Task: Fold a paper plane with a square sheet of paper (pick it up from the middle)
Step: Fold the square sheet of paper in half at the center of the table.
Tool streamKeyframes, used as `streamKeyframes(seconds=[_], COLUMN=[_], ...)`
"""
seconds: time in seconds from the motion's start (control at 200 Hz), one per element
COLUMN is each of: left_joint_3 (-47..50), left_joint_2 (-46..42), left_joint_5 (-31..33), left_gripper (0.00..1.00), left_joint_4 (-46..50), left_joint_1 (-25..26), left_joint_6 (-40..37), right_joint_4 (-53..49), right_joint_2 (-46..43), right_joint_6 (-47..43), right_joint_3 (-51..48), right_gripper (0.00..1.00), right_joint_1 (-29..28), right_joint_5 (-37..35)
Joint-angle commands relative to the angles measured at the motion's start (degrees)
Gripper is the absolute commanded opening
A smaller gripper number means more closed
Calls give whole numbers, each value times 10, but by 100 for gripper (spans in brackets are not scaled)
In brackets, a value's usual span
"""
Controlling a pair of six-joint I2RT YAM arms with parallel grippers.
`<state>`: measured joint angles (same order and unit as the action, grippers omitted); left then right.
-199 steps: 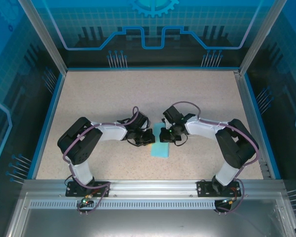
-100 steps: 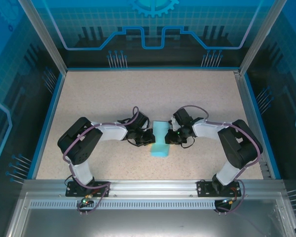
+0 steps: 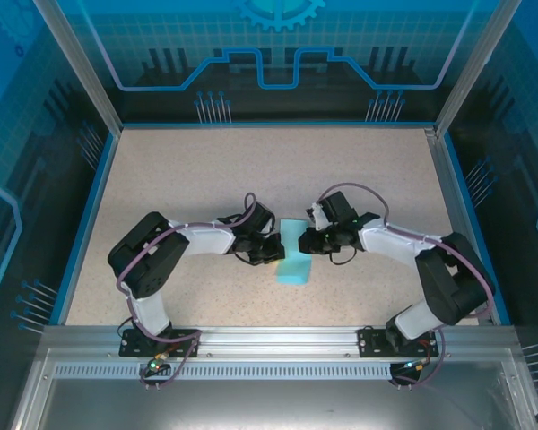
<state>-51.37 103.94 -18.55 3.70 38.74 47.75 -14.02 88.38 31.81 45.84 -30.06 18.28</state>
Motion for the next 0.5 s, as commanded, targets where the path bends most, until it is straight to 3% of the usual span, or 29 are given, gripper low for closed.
streamKeyframes(seconds=[0.0,0.495], left_joint_3=[26,32], left_joint_2=[53,55], left_joint_5=[66,69], left_gripper=[5,4], left_joint_4=[104,116], left_joint_1=[15,16], left_joint_6=[4,4], right_joint_4=[36,91], right_joint_2=[45,109], right_joint_6=[12,12], right_joint_3=[13,-28], right_gripper=[15,14], right_joint_1=[-7,83], right_joint_5=[19,19])
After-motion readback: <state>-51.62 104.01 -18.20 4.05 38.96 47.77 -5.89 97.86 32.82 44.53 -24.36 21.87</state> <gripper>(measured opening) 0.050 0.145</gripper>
